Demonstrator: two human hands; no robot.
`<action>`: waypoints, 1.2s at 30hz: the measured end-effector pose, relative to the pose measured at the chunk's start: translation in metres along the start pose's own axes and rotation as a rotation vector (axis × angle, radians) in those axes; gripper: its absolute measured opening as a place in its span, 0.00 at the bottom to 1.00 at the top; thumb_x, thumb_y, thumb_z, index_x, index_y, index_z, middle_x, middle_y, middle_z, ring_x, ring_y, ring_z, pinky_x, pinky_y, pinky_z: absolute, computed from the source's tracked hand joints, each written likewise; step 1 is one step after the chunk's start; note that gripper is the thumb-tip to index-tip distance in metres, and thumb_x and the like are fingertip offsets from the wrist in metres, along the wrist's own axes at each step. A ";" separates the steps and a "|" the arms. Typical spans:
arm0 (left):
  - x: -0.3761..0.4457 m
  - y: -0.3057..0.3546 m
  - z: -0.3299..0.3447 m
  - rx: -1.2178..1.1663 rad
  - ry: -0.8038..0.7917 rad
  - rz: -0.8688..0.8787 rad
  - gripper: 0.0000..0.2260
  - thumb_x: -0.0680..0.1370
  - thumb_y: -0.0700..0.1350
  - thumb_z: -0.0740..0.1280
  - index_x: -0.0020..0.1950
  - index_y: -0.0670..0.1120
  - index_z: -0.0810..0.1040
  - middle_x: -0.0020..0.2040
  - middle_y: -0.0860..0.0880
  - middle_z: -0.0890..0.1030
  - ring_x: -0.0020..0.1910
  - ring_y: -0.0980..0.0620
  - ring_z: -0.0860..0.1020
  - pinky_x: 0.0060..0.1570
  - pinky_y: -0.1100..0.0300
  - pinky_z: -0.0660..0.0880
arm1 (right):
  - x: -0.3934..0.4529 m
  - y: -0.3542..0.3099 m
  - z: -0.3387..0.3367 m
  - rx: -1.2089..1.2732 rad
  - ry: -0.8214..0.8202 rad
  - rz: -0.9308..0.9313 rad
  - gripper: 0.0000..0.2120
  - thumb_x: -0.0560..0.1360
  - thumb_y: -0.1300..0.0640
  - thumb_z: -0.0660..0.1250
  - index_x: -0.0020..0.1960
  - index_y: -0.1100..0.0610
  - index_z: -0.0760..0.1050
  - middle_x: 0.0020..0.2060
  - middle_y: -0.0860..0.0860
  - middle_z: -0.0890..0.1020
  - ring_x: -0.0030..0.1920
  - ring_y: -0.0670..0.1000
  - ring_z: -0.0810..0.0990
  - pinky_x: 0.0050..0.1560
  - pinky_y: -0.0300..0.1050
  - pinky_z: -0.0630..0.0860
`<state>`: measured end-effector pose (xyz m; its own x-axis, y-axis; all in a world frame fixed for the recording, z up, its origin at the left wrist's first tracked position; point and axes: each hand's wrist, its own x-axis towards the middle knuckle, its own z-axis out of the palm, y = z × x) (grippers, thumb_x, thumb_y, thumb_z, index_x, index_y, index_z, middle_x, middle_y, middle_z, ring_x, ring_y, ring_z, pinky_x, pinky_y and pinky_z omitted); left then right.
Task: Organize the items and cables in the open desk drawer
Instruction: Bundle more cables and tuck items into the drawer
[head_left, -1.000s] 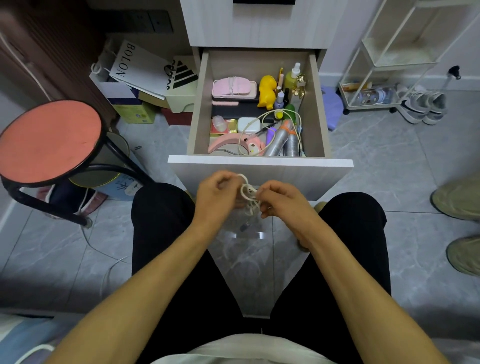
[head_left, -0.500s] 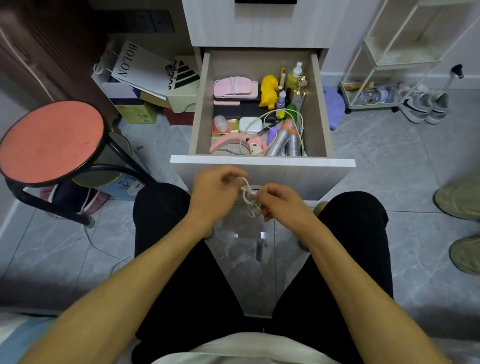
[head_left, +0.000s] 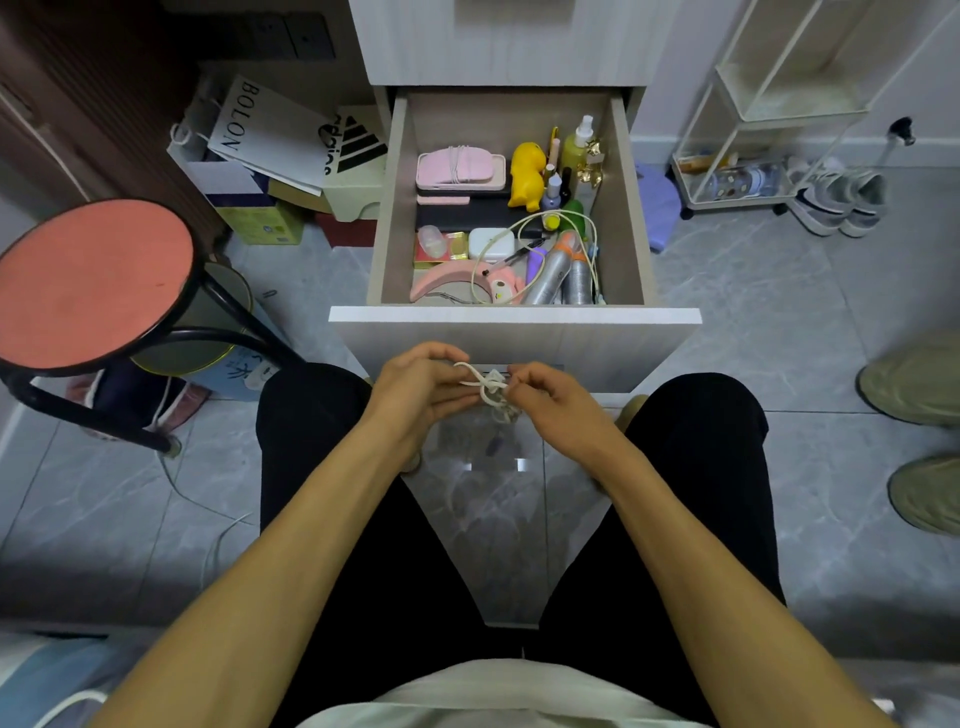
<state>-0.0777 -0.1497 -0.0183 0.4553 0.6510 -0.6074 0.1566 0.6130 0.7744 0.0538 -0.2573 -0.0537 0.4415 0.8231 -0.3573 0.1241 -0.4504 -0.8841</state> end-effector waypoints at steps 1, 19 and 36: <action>-0.001 0.001 -0.001 0.030 -0.022 0.015 0.08 0.76 0.30 0.64 0.43 0.41 0.78 0.39 0.41 0.83 0.38 0.46 0.84 0.40 0.57 0.81 | 0.000 0.002 0.000 0.016 -0.010 -0.007 0.06 0.77 0.57 0.65 0.43 0.58 0.77 0.51 0.51 0.82 0.51 0.48 0.80 0.53 0.36 0.72; 0.000 -0.002 -0.004 1.380 -0.088 0.863 0.06 0.78 0.46 0.68 0.50 0.50 0.84 0.47 0.53 0.81 0.48 0.50 0.78 0.44 0.52 0.77 | -0.005 0.011 0.011 -0.074 0.162 -0.064 0.05 0.77 0.56 0.67 0.41 0.53 0.77 0.34 0.46 0.80 0.34 0.41 0.76 0.36 0.31 0.73; -0.008 -0.029 -0.014 0.689 -0.005 0.761 0.09 0.75 0.38 0.72 0.45 0.53 0.83 0.45 0.57 0.80 0.47 0.53 0.80 0.52 0.57 0.77 | -0.001 -0.003 0.000 0.088 0.057 -0.055 0.03 0.72 0.60 0.71 0.41 0.59 0.80 0.35 0.51 0.83 0.33 0.45 0.79 0.36 0.40 0.76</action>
<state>-0.0981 -0.1660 -0.0381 0.6474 0.7572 0.0864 0.2934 -0.3522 0.8887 0.0530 -0.2566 -0.0503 0.4865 0.8235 -0.2919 0.0725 -0.3710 -0.9258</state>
